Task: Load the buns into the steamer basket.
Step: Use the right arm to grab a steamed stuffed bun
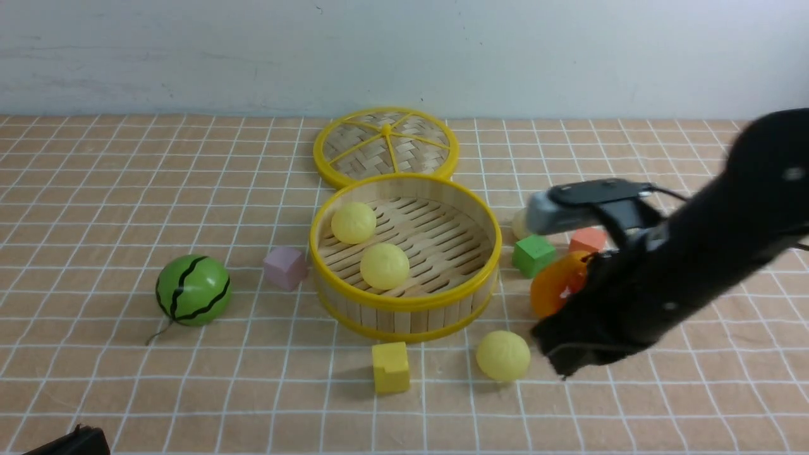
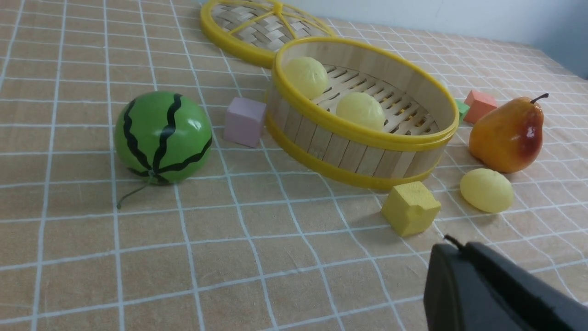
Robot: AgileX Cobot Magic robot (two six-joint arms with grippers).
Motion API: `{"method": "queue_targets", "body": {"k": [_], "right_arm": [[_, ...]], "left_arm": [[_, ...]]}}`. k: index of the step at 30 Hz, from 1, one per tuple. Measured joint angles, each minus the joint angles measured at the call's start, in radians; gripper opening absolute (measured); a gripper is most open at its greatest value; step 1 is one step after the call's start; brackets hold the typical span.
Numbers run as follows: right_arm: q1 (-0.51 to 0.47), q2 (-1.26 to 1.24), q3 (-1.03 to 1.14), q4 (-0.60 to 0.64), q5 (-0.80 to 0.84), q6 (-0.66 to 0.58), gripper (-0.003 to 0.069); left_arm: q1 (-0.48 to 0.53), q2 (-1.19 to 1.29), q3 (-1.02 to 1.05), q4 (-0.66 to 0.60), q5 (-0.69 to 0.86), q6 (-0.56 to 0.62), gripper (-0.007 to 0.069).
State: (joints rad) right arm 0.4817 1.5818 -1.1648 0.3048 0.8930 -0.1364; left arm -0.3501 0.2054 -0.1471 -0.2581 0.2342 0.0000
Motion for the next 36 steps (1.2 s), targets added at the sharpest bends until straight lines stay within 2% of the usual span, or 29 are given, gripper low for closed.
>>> {"method": "queue_targets", "body": {"k": [1, 4, 6, 10, 14, 18, 30, 34, 35, 36], "right_arm": [[0.042, 0.071, -0.053, -0.064, -0.001, 0.045, 0.0042], [0.075, 0.155, -0.116, -0.15, -0.005, 0.114, 0.0091], [0.084, 0.222, -0.176, -0.227, -0.01, 0.18, 0.0164], [0.081, 0.279, -0.215, -0.283, -0.038, 0.249, 0.0282], [0.068, 0.315, -0.217, -0.289, -0.073, 0.26, 0.0333], [0.046, 0.337, -0.217, -0.287, -0.118, 0.275, 0.0335], [0.036, 0.393, -0.221, -0.24, -0.175, 0.283, 0.0253], [0.036, 0.396, -0.225, -0.24, -0.166, 0.283, 0.0199], [0.036, 0.395, -0.227, -0.24, -0.156, 0.28, 0.0166], [0.036, 0.39, -0.229, -0.236, -0.138, 0.269, 0.0101]], "left_arm": [[0.0, 0.0, 0.0, 0.0, 0.0, 0.0, -0.0006], [0.0, 0.0, 0.0, 0.0, 0.0, 0.0, -0.0003], [0.0, 0.0, 0.0, 0.0, 0.0, 0.0, -0.0002], [0.0, 0.0, 0.0, 0.0, 0.0, 0.0, 0.0002], [0.0, 0.0, 0.0, 0.0, 0.0, 0.0, 0.0004], [0.0, 0.0, 0.0, 0.0, 0.0, 0.0, 0.0004], [0.0, 0.0, 0.0, 0.0, 0.0, 0.0, 0.0018], [0.0, 0.0, 0.0, 0.0, 0.0, 0.0, 0.0021], [0.0, 0.0, 0.0, 0.0, 0.0, 0.0, 0.0021], [0.0, 0.0, 0.0, 0.0, 0.0, 0.0, 0.0021]]}}
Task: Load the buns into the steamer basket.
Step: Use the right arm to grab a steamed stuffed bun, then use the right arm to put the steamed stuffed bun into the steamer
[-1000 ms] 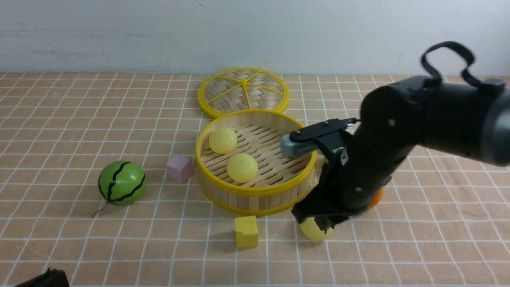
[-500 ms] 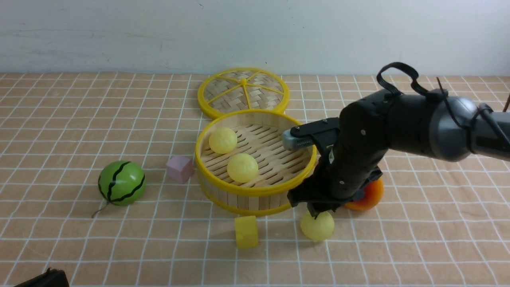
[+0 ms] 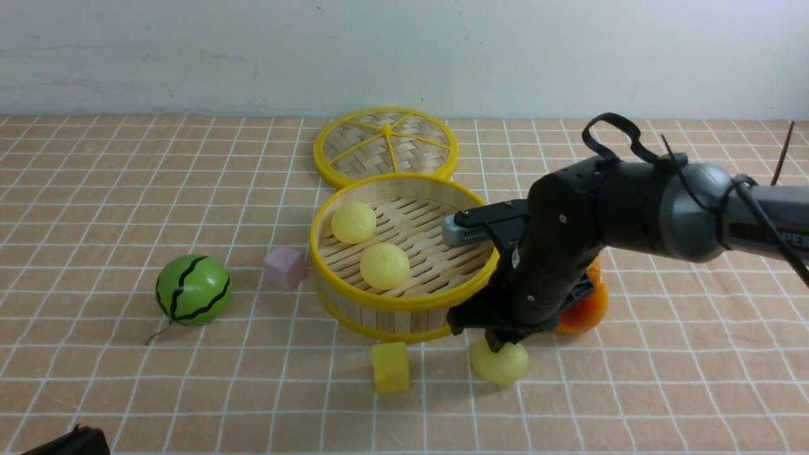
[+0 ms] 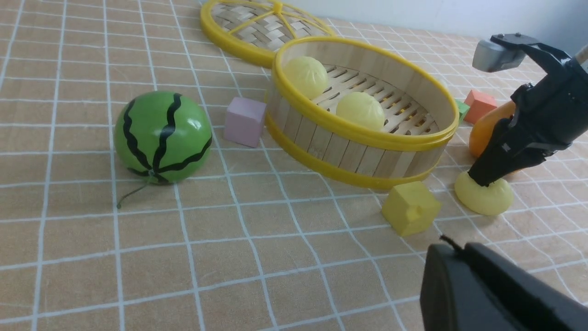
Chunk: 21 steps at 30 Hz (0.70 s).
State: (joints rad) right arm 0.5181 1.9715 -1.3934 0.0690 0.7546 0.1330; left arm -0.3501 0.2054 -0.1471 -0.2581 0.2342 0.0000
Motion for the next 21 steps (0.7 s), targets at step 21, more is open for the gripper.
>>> {"method": "queue_targets", "body": {"k": [21], "right_arm": [[0.0, -0.054, -0.193, 0.12, -0.103, -0.107, 0.0001]], "left_arm": [[0.0, 0.0, 0.0, 0.0, 0.0, 0.0, 0.0039]]}}
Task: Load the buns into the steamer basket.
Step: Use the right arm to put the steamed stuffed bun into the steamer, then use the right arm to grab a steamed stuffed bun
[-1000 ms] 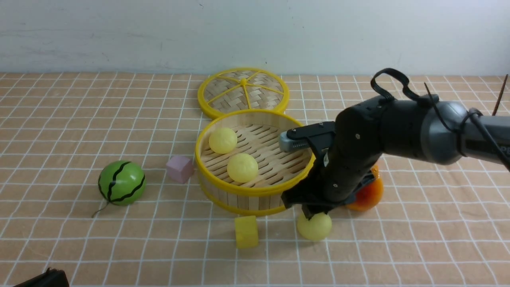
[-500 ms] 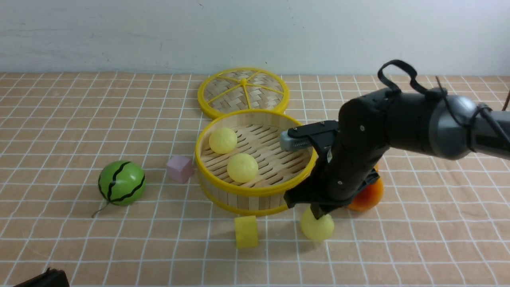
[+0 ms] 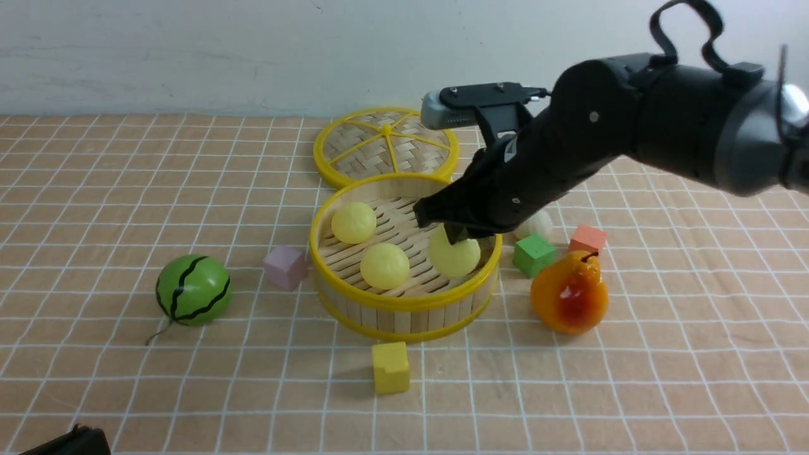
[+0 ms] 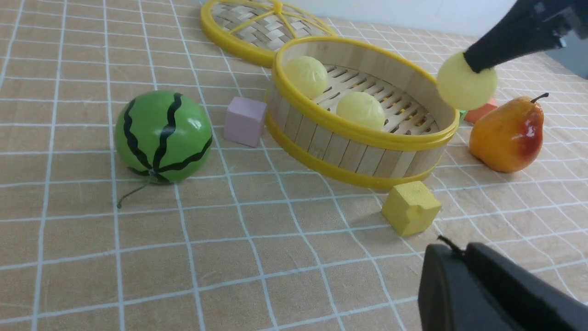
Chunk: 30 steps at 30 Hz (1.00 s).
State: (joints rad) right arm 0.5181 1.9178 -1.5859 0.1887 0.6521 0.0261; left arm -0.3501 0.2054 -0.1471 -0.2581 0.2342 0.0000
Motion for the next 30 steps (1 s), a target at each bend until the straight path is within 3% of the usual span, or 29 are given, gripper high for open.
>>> {"method": "queue_targets", "body": {"k": [5, 7, 11, 13, 15, 16, 19, 24, 30], "right_arm": [[-0.002, 0.111, -0.046, -0.008, -0.052, 0.009, 0.0022], [-0.01, 0.155, -0.053, -0.011, -0.063, 0.031, 0.0066], [-0.02, 0.175, -0.055, -0.015, -0.067, 0.046, 0.0197], [-0.02, 0.172, -0.068, -0.015, -0.062, 0.049, 0.0327], [-0.02, 0.167, -0.079, -0.015, -0.049, 0.049, 0.0384], [-0.02, 0.154, -0.099, -0.028, -0.017, 0.049, 0.0448], [-0.03, 0.12, -0.142, -0.094, 0.044, 0.05, 0.0498], [-0.111, 0.108, -0.218, -0.227, 0.12, 0.132, 0.0447], [-0.221, 0.211, -0.244, -0.167, 0.081, 0.166, 0.0321]], "left_arm": [[0.0, 0.0, 0.0, 0.0, 0.0, 0.0, 0.0041], [0.0, 0.0, 0.0, 0.0, 0.0, 0.0, 0.0046], [0.0, 0.0, 0.0, 0.0, 0.0, 0.0, 0.0052], [0.0, 0.0, 0.0, 0.0, 0.0, 0.0, 0.0055], [0.0, 0.0, 0.0, 0.0, 0.0, 0.0, 0.0057], [0.0, 0.0, 0.0, 0.0, 0.0, 0.0, 0.0057], [0.0, 0.0, 0.0, 0.0, 0.0, 0.0, 0.0057], [0.0, 0.0, 0.0, 0.0, 0.0, 0.0, 0.0062], [0.0, 0.0, 0.0, 0.0, 0.0, 0.0, 0.0071]]}}
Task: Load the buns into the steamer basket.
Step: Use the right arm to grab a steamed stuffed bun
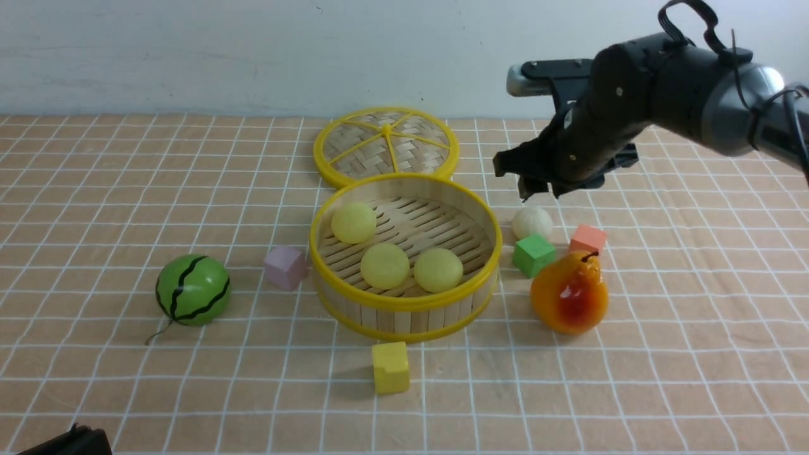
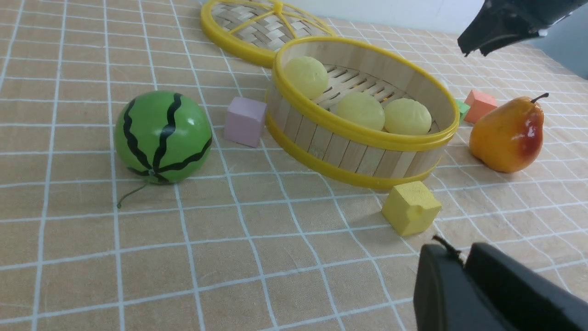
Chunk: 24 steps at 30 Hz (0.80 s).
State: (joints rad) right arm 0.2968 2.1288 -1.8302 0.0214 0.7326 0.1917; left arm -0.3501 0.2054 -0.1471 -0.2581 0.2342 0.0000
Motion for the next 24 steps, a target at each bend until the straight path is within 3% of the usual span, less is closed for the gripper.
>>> {"method": "queue_targets", "body": {"k": [7, 24], "right_arm": [[-0.031, 0.062, -0.006, 0.084, -0.062, -0.008, 0.029], [-0.039, 0.138, -0.009, -0.002, -0.172, -0.011, 0.0287]], "left_arm": [[0.0, 0.0, 0.0, 0.0, 0.0, 0.0, 0.0073], [0.0, 0.0, 0.0, 0.0, 0.0, 0.0, 0.0081]]}}
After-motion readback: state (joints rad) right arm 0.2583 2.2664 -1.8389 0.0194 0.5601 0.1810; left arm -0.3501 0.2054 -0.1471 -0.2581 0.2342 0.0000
